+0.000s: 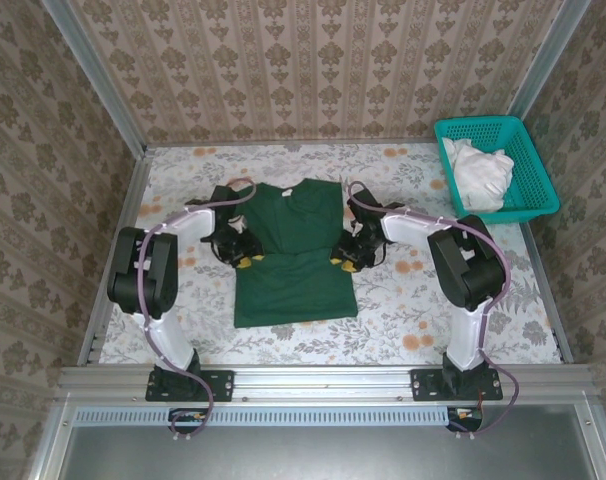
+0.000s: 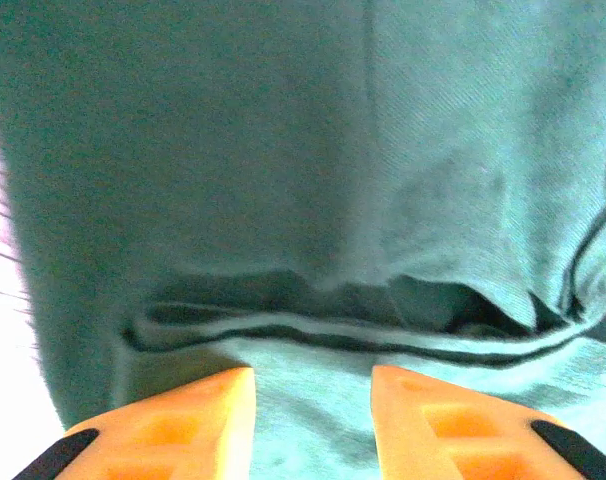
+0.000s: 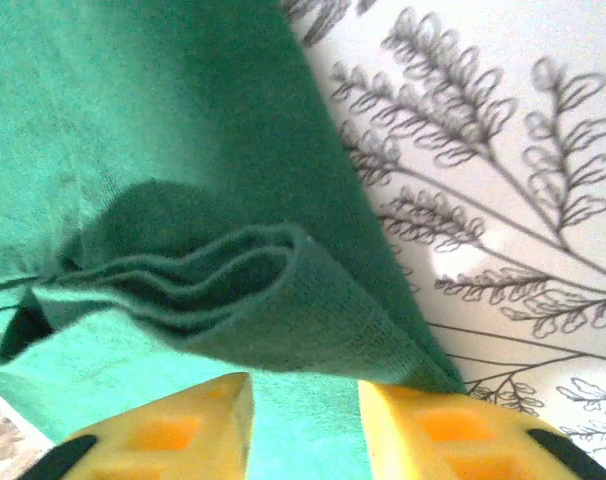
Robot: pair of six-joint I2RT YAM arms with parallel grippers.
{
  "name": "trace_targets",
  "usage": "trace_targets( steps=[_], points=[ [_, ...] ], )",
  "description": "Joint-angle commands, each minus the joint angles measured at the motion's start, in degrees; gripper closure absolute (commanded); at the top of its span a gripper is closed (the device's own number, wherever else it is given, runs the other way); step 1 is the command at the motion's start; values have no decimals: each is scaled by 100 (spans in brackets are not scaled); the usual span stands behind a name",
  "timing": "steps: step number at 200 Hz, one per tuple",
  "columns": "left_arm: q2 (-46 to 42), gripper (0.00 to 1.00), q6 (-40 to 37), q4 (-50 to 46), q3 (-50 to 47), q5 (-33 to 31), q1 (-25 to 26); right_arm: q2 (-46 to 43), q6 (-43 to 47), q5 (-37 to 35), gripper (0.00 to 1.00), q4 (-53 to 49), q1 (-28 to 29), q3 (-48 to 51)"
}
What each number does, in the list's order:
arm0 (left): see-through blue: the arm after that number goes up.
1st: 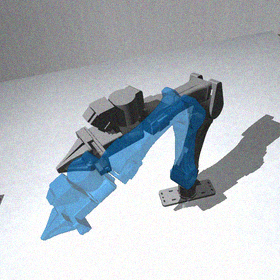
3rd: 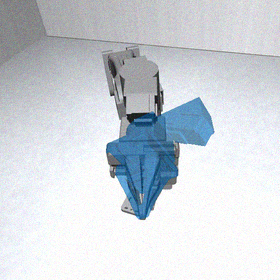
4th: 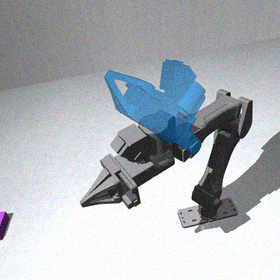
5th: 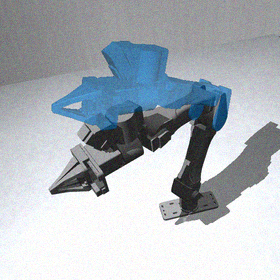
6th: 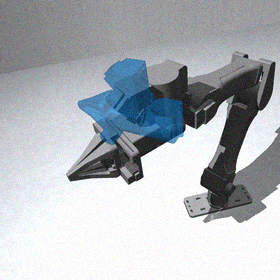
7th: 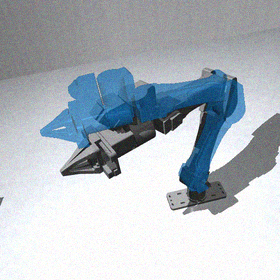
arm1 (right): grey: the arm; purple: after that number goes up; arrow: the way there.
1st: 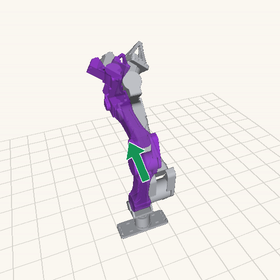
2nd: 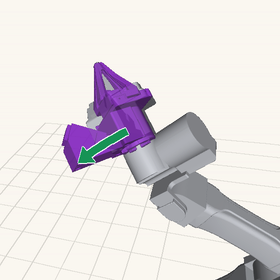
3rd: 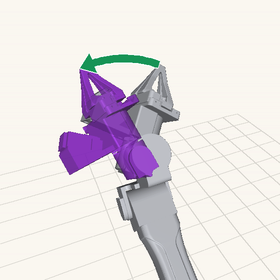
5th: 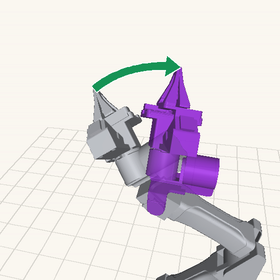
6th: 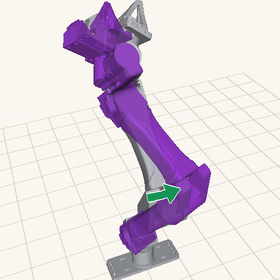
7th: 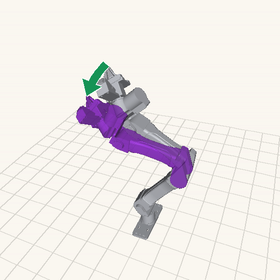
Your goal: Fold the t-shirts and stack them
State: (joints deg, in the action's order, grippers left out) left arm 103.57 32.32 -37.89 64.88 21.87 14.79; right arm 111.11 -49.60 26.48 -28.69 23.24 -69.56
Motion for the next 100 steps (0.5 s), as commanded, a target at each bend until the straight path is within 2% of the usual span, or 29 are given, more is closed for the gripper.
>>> trace_targets(
  steps=[1,36,68,87,100],
  points=[
    [-32,64,9,1,-66,-243,-189,304,-253,-112,53,13,-313,158],
    [-355,64,-31,-46,-160,-302,-378,135,-326,85,40,159,-520,263],
    [-1034,59,-137,-324,1,-353,-342,-486,-475,305,38,561,-536,642],
    [-1447,58,-197,-477,46,-101,-141,-1163,-350,207,46,729,-469,1053],
    [-1667,59,-217,-485,10,236,156,-1562,-188,183,60,718,-388,1313]
  ],
)
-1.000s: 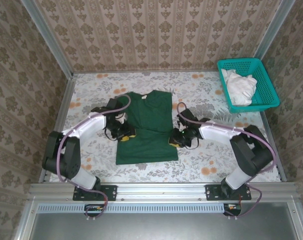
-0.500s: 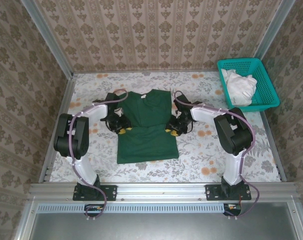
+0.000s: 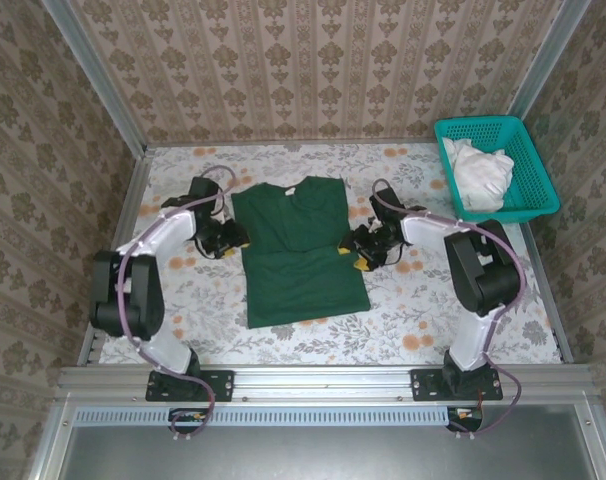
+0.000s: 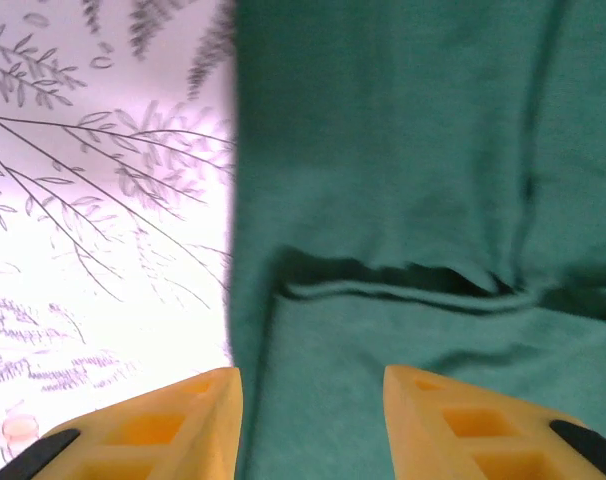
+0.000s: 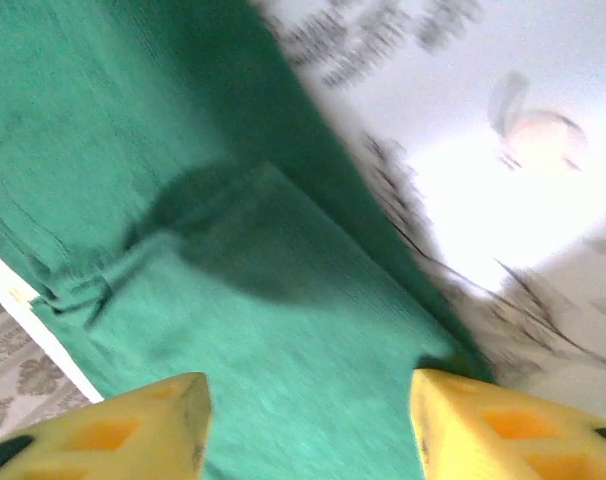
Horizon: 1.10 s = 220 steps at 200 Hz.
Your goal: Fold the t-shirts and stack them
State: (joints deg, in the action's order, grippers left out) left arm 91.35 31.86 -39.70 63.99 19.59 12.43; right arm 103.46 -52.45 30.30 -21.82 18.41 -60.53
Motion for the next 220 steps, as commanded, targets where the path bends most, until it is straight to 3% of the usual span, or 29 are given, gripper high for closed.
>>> trace_targets(
  steps=[1,19,39,77,108,127,152,194,220],
  points=[
    [-457,59,-175,-298,98,496,405,-821,108,-187,61,35,102,432],
    [-561,68,-82,-96,-69,1176,924,-1176,310,149,75,11,302,748],
    [-510,78,208,607,-509,2076,1525,-1297,551,421,83,-185,628,977],
    [161,83,627,1487,-774,2349,2719,-1165,918,573,86,-253,1262,1219],
    [800,88,795,1524,-713,1771,3416,-937,1338,436,86,-482,1487,1228],
    [840,92,909,1412,-964,1012,3602,-866,1696,229,85,-681,1490,1309],
    [451,92,1137,1352,-1628,256,3607,-750,2091,-265,85,-867,1412,1423],
    [-500,90,1333,1044,-2622,-688,3482,-753,2176,-292,84,-783,995,1911],
    [-1188,80,1566,877,-3147,-1021,3181,-770,2128,-174,82,-598,825,2124]
  ],
)
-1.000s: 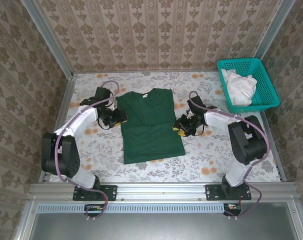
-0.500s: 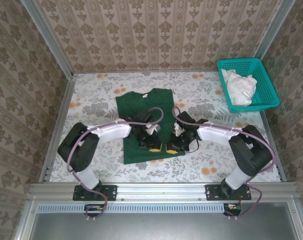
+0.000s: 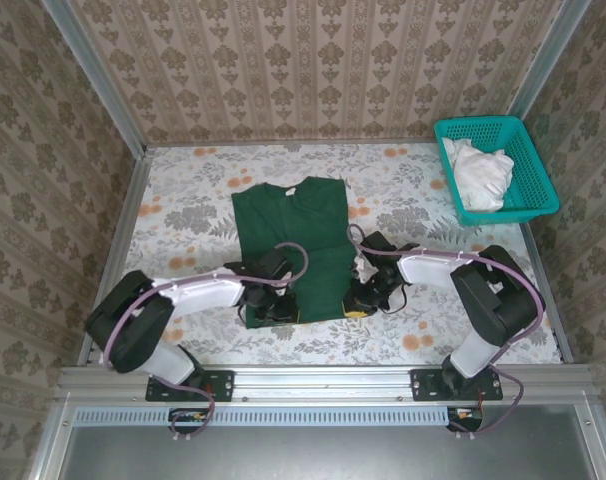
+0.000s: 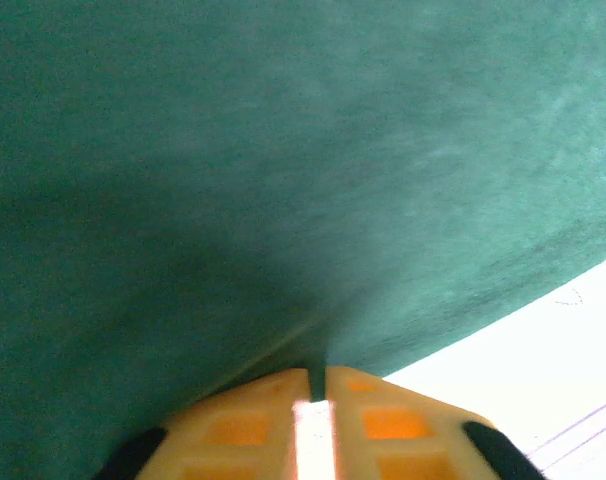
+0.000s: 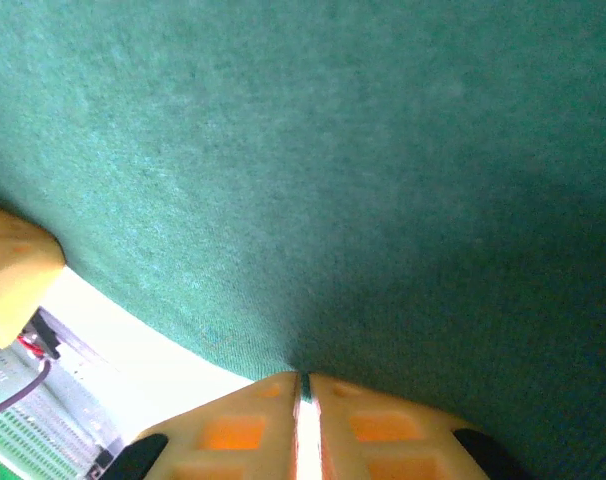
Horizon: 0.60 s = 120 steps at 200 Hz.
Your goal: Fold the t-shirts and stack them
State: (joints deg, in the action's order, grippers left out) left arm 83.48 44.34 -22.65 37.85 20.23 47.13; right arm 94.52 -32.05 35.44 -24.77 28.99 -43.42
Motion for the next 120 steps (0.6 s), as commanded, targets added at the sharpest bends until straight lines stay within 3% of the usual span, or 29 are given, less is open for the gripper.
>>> trace_targets(
  steps=[1,79,120],
  points=[
    [-433,80,328,-846,-550,-1096,-305,122,83,-674,81,-292,-239,426],
    [-2247,70,516,-1754,-1430,-1238,-1642,-732,-268,-326,58,286,-527,997],
    [-2917,56,612,-2058,-1356,-736,-1814,-1917,-640,-2,48,634,-979,1500]
  ],
)
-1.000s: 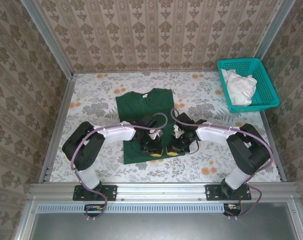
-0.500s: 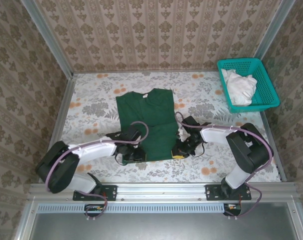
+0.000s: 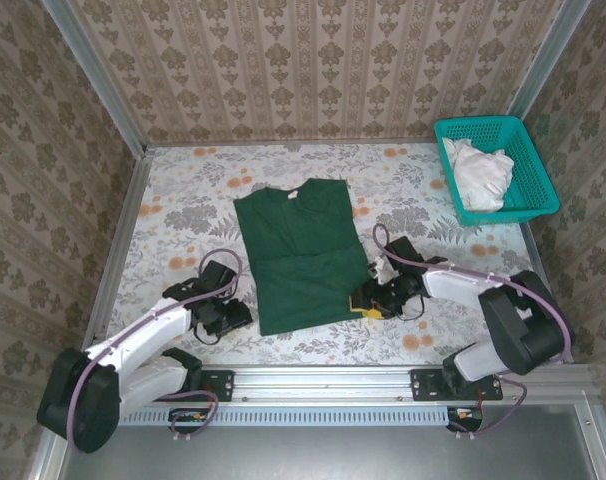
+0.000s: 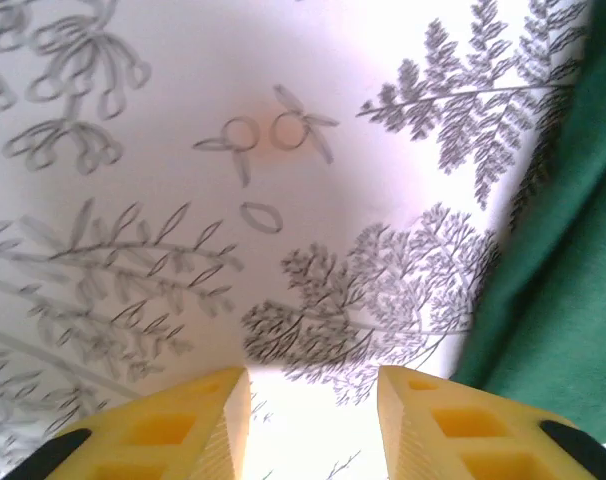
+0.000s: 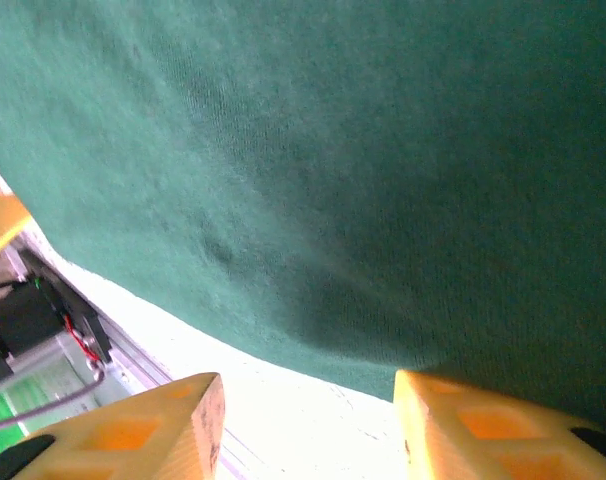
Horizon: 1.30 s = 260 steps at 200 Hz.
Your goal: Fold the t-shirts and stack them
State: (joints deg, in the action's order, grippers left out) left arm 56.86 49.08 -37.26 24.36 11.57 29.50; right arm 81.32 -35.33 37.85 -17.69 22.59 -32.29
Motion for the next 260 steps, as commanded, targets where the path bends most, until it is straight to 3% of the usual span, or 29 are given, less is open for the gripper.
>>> trace_targets(
  steps=[1,55,87,144,191,228,260],
  points=[
    [-264,56,138,-603,-4,145,-50,-629,-314,-234,48,-71,-354,402],
    [-352,47,706,-55,-150,1276,0,-1380,-229,-33,48,-704,-1098,542],
    [-208,46,1177,741,-202,1727,291,-1863,-201,-1012,51,-1129,-1261,423],
    [416,49,1377,1145,-183,1654,601,-864,217,-1064,56,-1014,-1099,247],
    [852,59,1438,1369,-180,1756,636,-706,158,-1286,58,-889,-622,84],
    [1279,67,1425,1535,-79,1737,671,-374,131,-1456,74,-910,-573,48],
    [1772,84,1296,1624,225,1646,678,-231,226,-1625,88,-1023,-455,-137]
  ],
)
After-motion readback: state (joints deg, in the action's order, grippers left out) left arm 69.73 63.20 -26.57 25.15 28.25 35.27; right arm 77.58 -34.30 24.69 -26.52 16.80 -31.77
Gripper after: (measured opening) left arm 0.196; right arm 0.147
